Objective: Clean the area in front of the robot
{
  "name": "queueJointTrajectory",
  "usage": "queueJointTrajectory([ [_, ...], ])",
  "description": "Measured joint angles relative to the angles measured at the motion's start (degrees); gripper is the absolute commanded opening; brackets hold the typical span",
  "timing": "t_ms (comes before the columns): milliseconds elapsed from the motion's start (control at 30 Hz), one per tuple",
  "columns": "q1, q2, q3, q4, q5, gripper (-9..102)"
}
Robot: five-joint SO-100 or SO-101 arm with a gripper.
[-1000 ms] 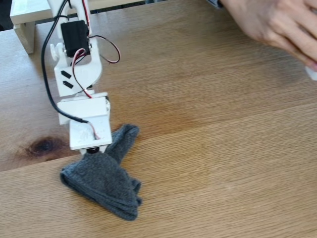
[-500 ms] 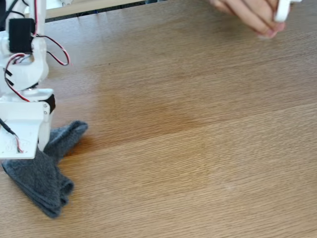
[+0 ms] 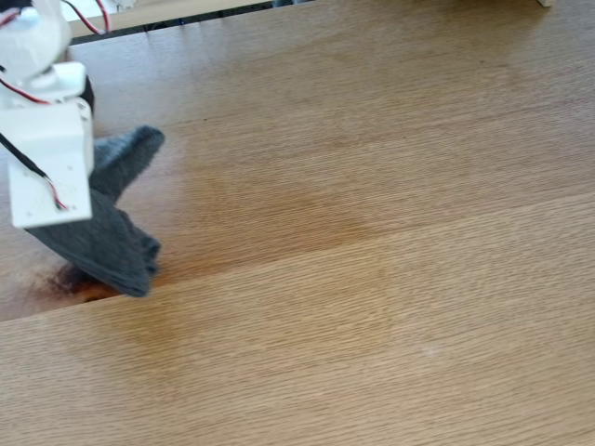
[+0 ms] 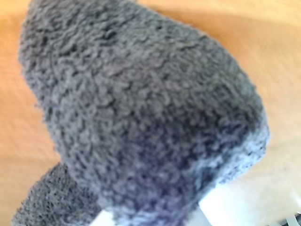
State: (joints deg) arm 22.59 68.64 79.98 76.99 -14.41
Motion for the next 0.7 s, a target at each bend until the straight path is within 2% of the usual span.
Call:
queueJointTrajectory([
  [133, 9.93, 10.99, 13.27, -2.81, -6.77, 0],
  [433, 33.13, 26.19, 45.62, -16.79, -20.92, 1],
  [533, 35.16, 29.27, 53.09, -21.80, -22.50, 31],
  [567, 35.07, 30.15, 54.93, -23.47, -22.68, 36],
  [700, 33.75, 33.40, 59.06, -29.09, -20.65, 41],
])
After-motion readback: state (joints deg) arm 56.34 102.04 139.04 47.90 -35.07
